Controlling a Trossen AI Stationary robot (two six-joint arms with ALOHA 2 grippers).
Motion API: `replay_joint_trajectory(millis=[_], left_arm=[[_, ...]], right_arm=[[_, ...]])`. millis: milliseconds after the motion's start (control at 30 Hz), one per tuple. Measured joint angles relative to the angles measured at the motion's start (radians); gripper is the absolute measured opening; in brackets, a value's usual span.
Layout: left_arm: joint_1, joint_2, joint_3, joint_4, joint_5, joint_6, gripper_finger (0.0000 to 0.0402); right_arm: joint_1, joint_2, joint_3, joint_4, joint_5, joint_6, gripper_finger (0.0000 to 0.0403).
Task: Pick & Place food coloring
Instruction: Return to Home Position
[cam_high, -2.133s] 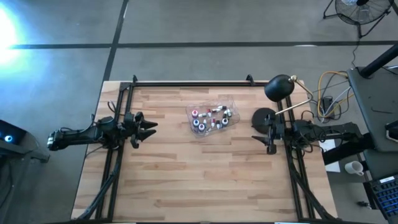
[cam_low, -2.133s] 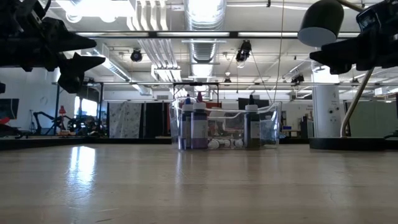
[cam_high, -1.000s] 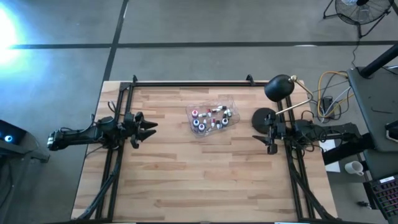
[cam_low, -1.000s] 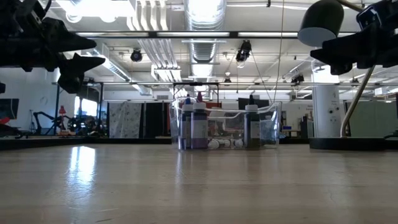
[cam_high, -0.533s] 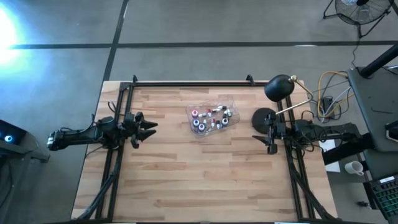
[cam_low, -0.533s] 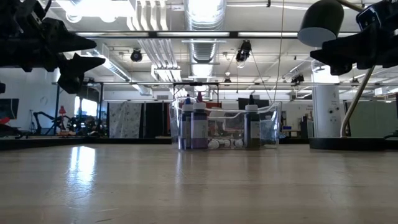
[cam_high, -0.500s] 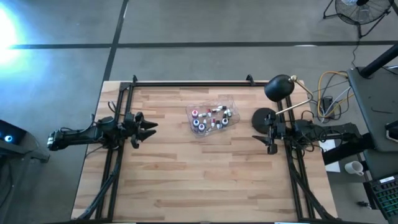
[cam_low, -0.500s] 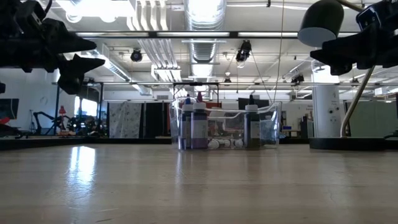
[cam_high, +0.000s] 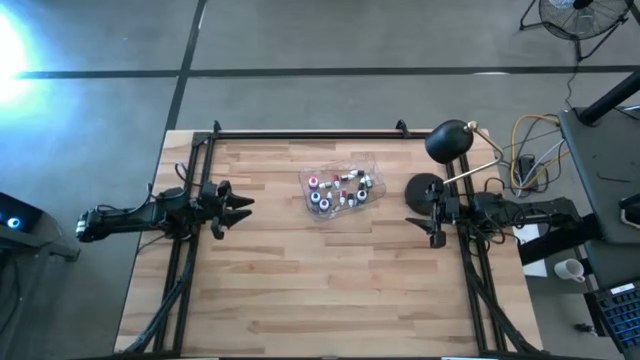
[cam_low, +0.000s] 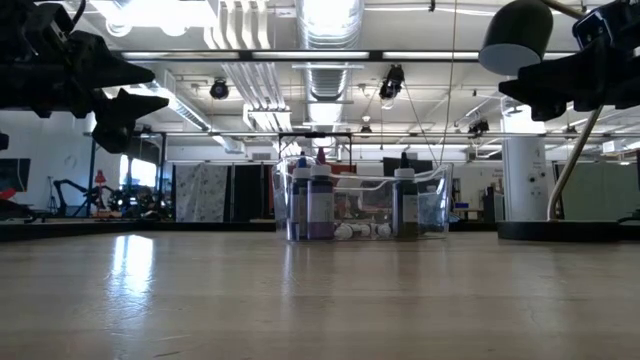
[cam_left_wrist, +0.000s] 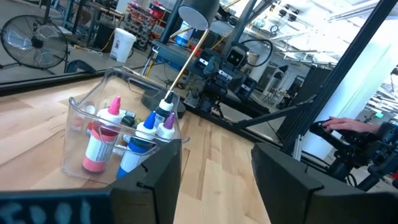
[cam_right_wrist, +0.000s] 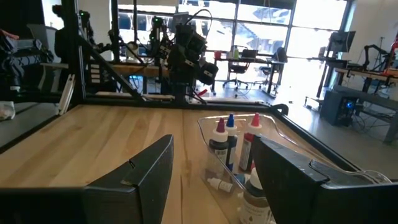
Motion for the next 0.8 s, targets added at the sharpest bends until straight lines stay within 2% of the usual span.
replay_joint_trajectory(millis=[567, 800], left_arm=[[0.0, 0.003, -0.002, 0.006, -0.004, 0.015, 0.0169], [0.0, 0.012, -0.002, 0.006, -0.005, 0.331, 0.0169]], right_arm=[[0.0, 0.0, 0.0, 0.0, 0.0, 0.0, 0.021], [0.0, 0.003, 0.0, 0.0, 0.0, 0.0, 0.021]])
